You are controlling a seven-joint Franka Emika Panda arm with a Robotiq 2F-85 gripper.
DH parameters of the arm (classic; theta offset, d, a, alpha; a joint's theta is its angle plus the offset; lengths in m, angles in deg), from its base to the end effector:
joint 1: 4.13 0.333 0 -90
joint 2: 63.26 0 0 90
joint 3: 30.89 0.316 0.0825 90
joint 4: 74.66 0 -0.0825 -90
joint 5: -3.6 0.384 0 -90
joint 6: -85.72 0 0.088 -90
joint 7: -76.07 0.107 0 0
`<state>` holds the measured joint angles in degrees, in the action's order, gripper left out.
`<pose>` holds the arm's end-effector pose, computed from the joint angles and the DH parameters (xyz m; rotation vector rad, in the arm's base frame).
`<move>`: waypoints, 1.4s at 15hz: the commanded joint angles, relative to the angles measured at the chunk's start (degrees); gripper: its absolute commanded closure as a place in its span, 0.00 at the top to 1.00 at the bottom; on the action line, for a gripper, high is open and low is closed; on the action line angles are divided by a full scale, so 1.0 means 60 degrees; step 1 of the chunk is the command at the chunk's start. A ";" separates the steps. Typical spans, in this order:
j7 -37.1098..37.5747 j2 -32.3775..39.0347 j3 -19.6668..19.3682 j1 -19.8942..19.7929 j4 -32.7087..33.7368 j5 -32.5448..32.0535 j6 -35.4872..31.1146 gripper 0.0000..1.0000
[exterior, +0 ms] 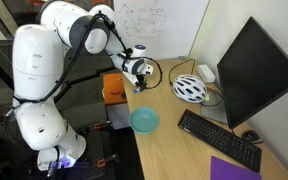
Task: Roll the blue marker to the right then pick it up and put it inside the green bowl
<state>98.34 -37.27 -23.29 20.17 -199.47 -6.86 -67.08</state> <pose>0.4753 0.3035 0.1843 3.0956 0.4906 0.0802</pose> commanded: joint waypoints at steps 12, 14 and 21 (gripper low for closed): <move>-0.1043 -0.1334 0.0046 -0.1035 -0.0230 0.0947 0.0624 0.32; -0.0913 -0.1227 0.0029 -0.1012 -0.0207 0.0890 0.0832 0.47; -0.0560 -0.0782 -0.0458 -0.1080 -0.0146 0.0606 0.1188 0.98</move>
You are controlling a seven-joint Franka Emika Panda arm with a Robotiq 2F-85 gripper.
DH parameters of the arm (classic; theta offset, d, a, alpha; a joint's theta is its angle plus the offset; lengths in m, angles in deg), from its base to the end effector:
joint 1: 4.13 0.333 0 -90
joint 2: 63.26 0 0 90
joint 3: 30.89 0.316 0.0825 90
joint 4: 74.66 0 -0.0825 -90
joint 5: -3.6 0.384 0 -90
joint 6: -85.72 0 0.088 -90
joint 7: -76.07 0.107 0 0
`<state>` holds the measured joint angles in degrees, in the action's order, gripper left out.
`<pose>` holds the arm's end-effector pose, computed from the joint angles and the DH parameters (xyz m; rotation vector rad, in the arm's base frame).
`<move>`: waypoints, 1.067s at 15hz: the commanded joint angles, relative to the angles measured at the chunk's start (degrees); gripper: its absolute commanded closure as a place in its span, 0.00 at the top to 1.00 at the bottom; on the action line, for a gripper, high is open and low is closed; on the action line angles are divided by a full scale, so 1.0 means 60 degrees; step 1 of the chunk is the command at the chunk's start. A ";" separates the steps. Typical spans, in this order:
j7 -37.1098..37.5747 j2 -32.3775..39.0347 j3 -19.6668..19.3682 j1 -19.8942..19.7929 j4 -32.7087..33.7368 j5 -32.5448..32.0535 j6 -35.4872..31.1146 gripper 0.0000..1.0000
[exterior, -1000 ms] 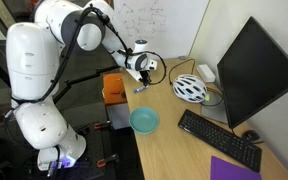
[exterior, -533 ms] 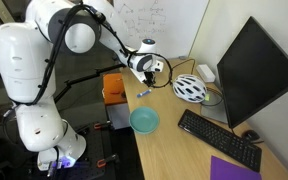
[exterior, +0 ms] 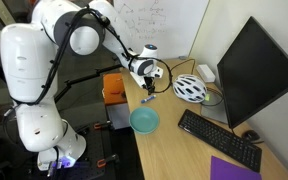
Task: Roll the blue marker to the right then pick it up and put it inside the green bowl
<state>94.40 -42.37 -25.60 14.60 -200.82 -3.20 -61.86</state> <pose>0.5077 0.2290 0.2161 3.1021 0.3002 0.0354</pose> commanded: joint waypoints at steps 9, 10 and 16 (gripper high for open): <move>-0.0173 0.0064 -0.0597 -0.0885 -0.0159 -0.0066 0.0277 0.97; -0.0206 0.0101 -0.0670 -0.0924 -0.0165 -0.0157 0.0180 0.73; -0.0583 -0.0100 -0.1083 -0.1358 -0.0388 -0.0541 -0.0130 0.89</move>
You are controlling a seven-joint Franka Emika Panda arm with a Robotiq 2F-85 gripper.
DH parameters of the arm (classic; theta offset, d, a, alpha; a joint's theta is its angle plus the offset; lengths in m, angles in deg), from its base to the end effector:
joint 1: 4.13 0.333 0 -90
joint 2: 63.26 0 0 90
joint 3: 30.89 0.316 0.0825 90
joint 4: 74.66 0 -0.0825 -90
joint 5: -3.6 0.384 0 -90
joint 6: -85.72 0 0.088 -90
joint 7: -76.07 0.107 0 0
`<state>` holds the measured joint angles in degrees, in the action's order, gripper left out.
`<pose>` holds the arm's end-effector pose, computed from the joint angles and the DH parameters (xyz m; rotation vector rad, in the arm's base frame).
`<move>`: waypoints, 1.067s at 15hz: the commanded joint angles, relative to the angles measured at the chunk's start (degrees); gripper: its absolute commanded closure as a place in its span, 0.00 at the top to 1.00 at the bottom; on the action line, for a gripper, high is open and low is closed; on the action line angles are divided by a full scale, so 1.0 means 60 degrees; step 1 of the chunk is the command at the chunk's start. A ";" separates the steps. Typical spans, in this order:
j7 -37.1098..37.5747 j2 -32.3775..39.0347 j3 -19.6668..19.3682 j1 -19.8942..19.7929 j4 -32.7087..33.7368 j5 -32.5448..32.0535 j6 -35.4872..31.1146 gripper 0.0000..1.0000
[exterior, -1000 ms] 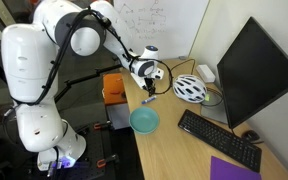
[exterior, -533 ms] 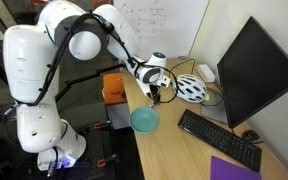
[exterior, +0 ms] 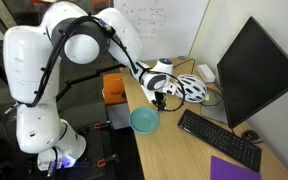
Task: Roll the blue marker to the right then pick it up and put it inside the green bowl
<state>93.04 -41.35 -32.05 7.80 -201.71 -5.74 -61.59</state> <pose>0.5377 0.1048 0.1993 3.0434 0.0483 -0.0089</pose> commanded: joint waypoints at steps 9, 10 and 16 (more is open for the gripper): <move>-0.1615 -0.0664 -0.0142 -0.1258 -0.0411 0.0020 -0.0305 1.00; -0.1833 -0.0612 -0.0143 -0.1391 -0.0384 0.0063 -0.0335 1.00; -0.3712 -0.0270 0.0081 -0.2417 -0.0188 0.0930 -0.0306 1.00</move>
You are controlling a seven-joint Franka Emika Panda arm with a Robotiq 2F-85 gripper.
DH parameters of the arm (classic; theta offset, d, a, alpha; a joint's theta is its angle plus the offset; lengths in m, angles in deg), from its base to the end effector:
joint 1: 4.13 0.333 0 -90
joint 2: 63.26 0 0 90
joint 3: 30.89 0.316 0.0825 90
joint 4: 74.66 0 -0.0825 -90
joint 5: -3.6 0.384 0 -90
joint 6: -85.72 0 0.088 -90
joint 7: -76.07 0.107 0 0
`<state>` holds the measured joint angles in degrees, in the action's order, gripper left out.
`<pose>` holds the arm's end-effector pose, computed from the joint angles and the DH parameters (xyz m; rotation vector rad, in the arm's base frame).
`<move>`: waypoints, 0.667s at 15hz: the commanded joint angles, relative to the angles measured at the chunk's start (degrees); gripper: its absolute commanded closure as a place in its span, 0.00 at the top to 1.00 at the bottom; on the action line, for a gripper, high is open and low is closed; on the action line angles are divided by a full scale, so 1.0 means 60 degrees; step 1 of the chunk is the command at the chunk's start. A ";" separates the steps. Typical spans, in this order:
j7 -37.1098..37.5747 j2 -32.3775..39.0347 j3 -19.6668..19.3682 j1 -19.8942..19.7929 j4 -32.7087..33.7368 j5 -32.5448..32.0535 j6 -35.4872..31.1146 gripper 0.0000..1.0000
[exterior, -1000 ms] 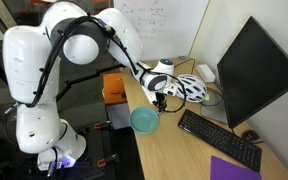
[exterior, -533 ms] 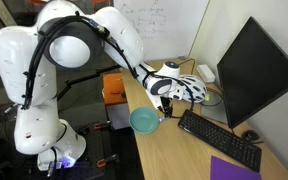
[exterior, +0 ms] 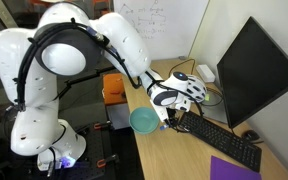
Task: Roll the blue marker to the right then pick it up and put it inside the green bowl
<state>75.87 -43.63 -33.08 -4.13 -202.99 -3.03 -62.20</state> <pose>0.5450 -0.0191 0.2142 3.0657 0.1006 -0.0039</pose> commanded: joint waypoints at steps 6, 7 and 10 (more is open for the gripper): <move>-0.2237 0.0683 0.0545 -0.1132 0.0302 0.1552 -0.0312 0.84; -0.2247 0.0770 0.0485 -0.1156 0.0359 0.1509 -0.0342 0.78; -0.2169 0.0983 0.0379 -0.1224 0.0511 0.1345 -0.0369 0.53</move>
<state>64.00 -38.92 -31.01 -10.67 -201.03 4.85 -63.57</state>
